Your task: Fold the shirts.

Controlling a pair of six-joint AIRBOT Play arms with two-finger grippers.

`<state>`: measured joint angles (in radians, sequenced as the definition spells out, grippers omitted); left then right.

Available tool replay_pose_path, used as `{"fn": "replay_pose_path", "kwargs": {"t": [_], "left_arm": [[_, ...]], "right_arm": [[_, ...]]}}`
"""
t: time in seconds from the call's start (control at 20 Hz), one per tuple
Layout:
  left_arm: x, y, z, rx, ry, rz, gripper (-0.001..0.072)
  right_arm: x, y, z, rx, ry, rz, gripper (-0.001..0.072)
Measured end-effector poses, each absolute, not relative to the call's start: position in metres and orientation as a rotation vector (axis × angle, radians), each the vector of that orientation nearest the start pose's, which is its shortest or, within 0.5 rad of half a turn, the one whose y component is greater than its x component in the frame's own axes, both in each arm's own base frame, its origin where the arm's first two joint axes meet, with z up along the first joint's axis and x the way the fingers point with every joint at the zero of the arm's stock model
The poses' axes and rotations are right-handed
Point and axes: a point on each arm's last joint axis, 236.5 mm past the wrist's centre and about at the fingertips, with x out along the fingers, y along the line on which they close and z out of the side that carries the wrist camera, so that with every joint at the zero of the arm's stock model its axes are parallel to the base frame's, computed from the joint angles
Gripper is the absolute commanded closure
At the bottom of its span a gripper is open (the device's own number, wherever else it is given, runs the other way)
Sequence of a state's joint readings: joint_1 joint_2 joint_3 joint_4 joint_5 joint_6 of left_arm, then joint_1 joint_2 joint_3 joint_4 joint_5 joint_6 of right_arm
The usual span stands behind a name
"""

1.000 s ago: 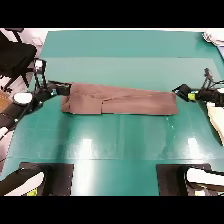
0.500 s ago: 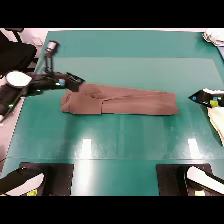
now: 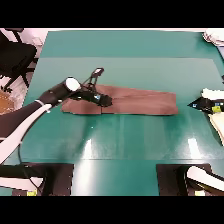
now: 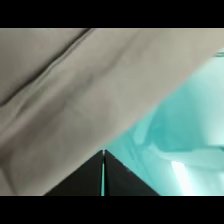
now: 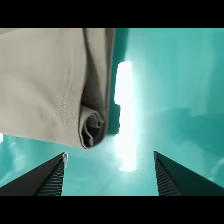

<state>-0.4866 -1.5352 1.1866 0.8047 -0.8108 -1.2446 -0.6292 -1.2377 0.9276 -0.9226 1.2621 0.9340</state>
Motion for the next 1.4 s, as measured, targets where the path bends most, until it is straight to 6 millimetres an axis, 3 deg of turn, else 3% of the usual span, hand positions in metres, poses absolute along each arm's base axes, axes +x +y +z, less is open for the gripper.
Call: {"fn": "replay_pose_path", "kwargs": {"t": [0.2,0.45,0.8,1.0,1.3,1.35,1.4], "left_arm": [[0.369,-0.336,-0.048,-0.213,1.224,-0.691,0.0689],[0.377,-0.334,-0.062,-0.206,1.232,-0.624,0.0689],[0.383,-0.330,-0.066,-0.195,1.223,-0.594,0.0688],[0.382,-0.329,-0.066,-0.192,1.224,-0.592,0.0688],[0.379,-0.329,-0.067,-0.188,1.241,-0.593,0.0687],[0.378,-0.329,-0.067,-0.186,1.244,-0.594,0.0687],[0.378,-0.329,-0.067,-0.186,1.244,-0.595,0.0687]], "right_arm": [[0.333,-0.057,-0.039,0.638,1.207,0.296,0.0085],[0.338,-0.048,-0.069,0.747,1.247,0.351,0.0085],[0.373,-0.046,-0.070,0.668,1.251,0.430,0.0085],[0.390,-0.027,-0.069,0.634,1.291,0.522,0.0085],[0.391,0.003,-0.078,0.626,1.361,0.596,0.0090],[0.390,0.006,-0.079,0.616,1.372,0.600,0.0107],[0.388,0.008,-0.081,0.610,1.383,0.605,0.0203]]}}
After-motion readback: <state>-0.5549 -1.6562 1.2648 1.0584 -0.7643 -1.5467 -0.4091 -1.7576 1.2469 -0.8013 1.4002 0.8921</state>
